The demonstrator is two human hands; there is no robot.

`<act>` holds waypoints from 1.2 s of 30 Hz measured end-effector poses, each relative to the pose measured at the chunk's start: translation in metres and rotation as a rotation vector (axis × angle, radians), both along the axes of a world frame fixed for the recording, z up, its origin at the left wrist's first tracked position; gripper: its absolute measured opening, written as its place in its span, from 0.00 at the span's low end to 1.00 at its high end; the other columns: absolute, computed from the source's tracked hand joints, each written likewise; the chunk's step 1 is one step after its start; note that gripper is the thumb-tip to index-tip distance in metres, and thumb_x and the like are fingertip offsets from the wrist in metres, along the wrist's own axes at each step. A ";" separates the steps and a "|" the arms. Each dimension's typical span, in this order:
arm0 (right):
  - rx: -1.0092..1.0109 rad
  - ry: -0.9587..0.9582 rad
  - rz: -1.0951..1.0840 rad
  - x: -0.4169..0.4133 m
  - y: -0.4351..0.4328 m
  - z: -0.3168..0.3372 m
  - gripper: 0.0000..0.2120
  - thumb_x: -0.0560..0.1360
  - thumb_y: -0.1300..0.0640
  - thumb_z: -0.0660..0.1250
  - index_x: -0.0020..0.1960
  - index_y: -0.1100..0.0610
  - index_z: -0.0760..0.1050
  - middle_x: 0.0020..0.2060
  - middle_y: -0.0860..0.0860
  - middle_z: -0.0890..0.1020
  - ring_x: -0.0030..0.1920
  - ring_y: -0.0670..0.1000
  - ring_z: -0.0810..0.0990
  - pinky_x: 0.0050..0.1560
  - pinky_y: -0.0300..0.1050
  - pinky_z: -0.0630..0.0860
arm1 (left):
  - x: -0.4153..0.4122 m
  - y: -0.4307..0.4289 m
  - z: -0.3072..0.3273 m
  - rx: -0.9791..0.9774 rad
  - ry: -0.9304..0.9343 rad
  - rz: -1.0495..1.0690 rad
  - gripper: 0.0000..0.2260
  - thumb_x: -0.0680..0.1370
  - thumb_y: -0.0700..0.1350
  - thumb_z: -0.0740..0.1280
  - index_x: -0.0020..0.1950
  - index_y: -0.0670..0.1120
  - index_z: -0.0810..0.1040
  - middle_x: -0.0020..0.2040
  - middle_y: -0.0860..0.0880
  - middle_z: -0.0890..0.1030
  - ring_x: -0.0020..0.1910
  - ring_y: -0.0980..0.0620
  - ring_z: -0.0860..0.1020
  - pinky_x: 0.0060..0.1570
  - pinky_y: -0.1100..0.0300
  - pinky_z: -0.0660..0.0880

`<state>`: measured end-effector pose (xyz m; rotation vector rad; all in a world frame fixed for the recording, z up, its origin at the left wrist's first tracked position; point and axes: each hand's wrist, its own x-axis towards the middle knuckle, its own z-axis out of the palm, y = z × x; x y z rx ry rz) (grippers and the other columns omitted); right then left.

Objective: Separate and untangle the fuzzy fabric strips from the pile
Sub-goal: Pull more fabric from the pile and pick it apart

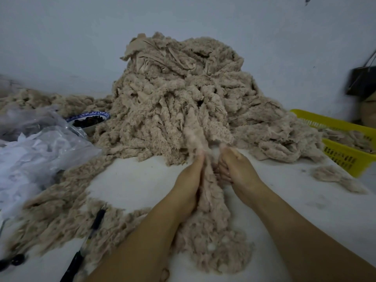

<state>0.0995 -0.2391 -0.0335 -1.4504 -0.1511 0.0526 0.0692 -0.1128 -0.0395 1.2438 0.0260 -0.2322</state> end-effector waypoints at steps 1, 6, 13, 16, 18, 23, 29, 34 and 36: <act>-0.022 -0.011 0.036 -0.001 0.001 -0.001 0.21 0.84 0.49 0.58 0.33 0.54 0.63 0.21 0.44 0.65 0.20 0.42 0.63 0.21 0.34 0.62 | 0.002 0.001 0.001 -0.117 0.040 0.016 0.23 0.82 0.59 0.60 0.56 0.43 0.85 0.53 0.40 0.85 0.50 0.48 0.85 0.44 0.60 0.81; -0.117 -0.068 -0.023 -0.004 0.003 -0.005 0.18 0.82 0.48 0.60 0.36 0.53 0.72 0.27 0.50 0.71 0.26 0.45 0.66 0.29 0.37 0.67 | 0.007 0.001 -0.006 0.196 -0.084 0.220 0.15 0.83 0.52 0.62 0.54 0.43 0.81 0.51 0.41 0.84 0.50 0.47 0.82 0.47 0.57 0.79; -0.305 -0.003 0.131 0.002 -0.002 -0.009 0.14 0.77 0.46 0.68 0.41 0.52 0.69 0.30 0.43 0.75 0.33 0.43 0.75 0.40 0.40 0.72 | 0.001 -0.009 -0.016 1.074 -0.624 -0.024 0.14 0.84 0.47 0.56 0.66 0.45 0.74 0.56 0.45 0.80 0.47 0.52 0.76 0.42 0.65 0.73; -0.412 -0.011 -0.019 0.006 -0.003 -0.010 0.14 0.80 0.53 0.64 0.39 0.53 0.64 0.28 0.44 0.70 0.30 0.44 0.69 0.33 0.38 0.68 | 0.001 -0.010 -0.019 1.092 -0.648 -0.057 0.12 0.81 0.54 0.57 0.53 0.50 0.77 0.45 0.49 0.79 0.40 0.54 0.76 0.40 0.52 0.75; -0.264 -0.003 -0.136 0.008 -0.006 -0.009 0.13 0.82 0.54 0.62 0.40 0.55 0.64 0.31 0.48 0.71 0.32 0.45 0.70 0.34 0.39 0.69 | 0.002 -0.007 -0.017 0.913 -0.504 -0.016 0.18 0.75 0.63 0.54 0.39 0.52 0.75 0.35 0.55 0.77 0.33 0.59 0.74 0.38 0.55 0.73; 0.404 0.173 -0.027 0.007 -0.008 0.000 0.11 0.83 0.57 0.59 0.61 0.62 0.74 0.52 0.58 0.85 0.54 0.55 0.84 0.53 0.49 0.82 | 0.022 0.006 -0.002 0.274 -0.010 0.074 0.21 0.79 0.66 0.61 0.51 0.52 0.84 0.50 0.51 0.86 0.52 0.53 0.83 0.59 0.54 0.77; 0.294 0.223 0.051 0.002 0.010 -0.007 0.11 0.84 0.57 0.57 0.62 0.56 0.75 0.53 0.55 0.85 0.53 0.52 0.85 0.45 0.44 0.82 | 0.034 0.024 -0.005 -0.370 0.125 0.096 0.19 0.77 0.51 0.68 0.60 0.39 0.77 0.48 0.46 0.80 0.45 0.51 0.79 0.39 0.61 0.81; 0.247 0.186 0.007 0.007 0.011 -0.011 0.12 0.84 0.56 0.57 0.64 0.56 0.74 0.53 0.52 0.85 0.54 0.51 0.85 0.49 0.45 0.81 | 0.035 0.034 -0.002 -0.606 0.120 0.110 0.04 0.78 0.44 0.65 0.45 0.44 0.75 0.32 0.49 0.76 0.31 0.55 0.73 0.29 0.65 0.70; 0.206 0.171 -0.080 0.011 0.010 -0.013 0.13 0.84 0.55 0.57 0.66 0.56 0.73 0.56 0.52 0.84 0.56 0.52 0.83 0.56 0.48 0.80 | 0.036 0.041 -0.002 -0.752 0.104 0.115 0.09 0.82 0.43 0.59 0.43 0.44 0.72 0.33 0.50 0.75 0.30 0.56 0.72 0.30 0.66 0.69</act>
